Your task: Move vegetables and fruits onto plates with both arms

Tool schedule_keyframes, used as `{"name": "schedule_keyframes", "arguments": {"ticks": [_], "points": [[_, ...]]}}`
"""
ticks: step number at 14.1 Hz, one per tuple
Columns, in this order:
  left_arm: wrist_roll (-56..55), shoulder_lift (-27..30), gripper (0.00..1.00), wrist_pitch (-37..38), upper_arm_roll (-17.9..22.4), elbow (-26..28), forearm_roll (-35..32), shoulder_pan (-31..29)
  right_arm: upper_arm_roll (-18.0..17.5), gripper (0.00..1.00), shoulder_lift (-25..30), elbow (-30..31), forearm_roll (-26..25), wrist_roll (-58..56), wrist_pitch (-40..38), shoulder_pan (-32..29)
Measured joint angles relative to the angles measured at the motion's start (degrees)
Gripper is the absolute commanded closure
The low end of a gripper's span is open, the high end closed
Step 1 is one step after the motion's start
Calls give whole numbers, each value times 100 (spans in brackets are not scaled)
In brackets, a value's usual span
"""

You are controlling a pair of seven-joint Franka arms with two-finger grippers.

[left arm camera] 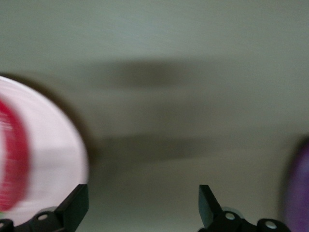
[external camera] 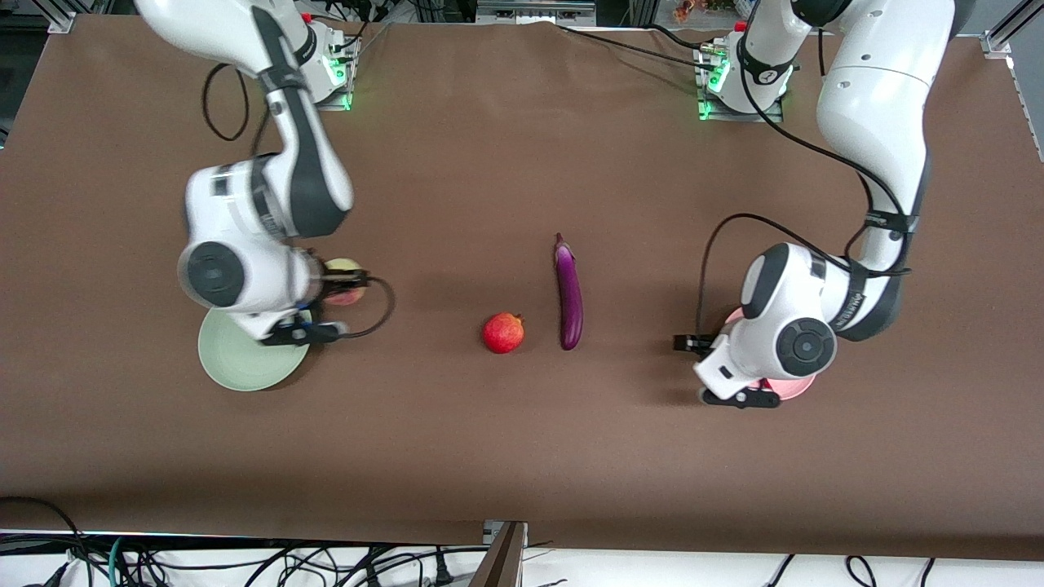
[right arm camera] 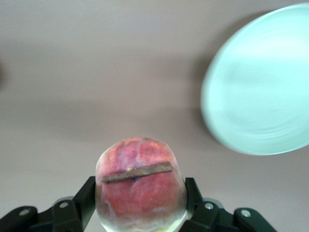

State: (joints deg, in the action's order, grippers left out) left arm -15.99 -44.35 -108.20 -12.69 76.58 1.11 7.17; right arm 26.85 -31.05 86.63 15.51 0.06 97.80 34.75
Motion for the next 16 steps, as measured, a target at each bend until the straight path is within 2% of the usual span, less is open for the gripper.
{"name": "schedule_keyframes", "arguments": {"ticks": [2,5,7,8,9,10,14,15,16], "points": [[-402,-47,0,-461,-136,22,359,339,207,78,-43,53,3,-488,8,-318],[-1230,-284,0,-1392,-144,136,446,1038,222,78,-244,95,3,-952,117,-933],[-1395,-552,3,-1691,-138,163,446,1254,216,78,-501,129,7,-1069,405,-1223],[-1402,-655,42,-1752,-139,164,446,1286,214,78,-648,138,10,-1086,580,-1295],[-1398,-727,91,-1765,-139,165,446,1320,213,78,-787,141,12,-1087,735,-1334],[-1398,-764,100,-1765,-139,166,446,1362,212,78,-896,141,13,-1087,835,-1361],[-1403,-780,100,-1765,-88,162,446,1408,210,77,-1183,147,14,-1087,1173,-1472],[-1403,-779,100,-1764,-65,160,446,1398,210,73,-1234,149,14,-1087,1246,-1480],[-1403,-770,100,-1753,-54,152,446,1379,209,51,-1273,151,15,-1087,1301,-1482]]}}
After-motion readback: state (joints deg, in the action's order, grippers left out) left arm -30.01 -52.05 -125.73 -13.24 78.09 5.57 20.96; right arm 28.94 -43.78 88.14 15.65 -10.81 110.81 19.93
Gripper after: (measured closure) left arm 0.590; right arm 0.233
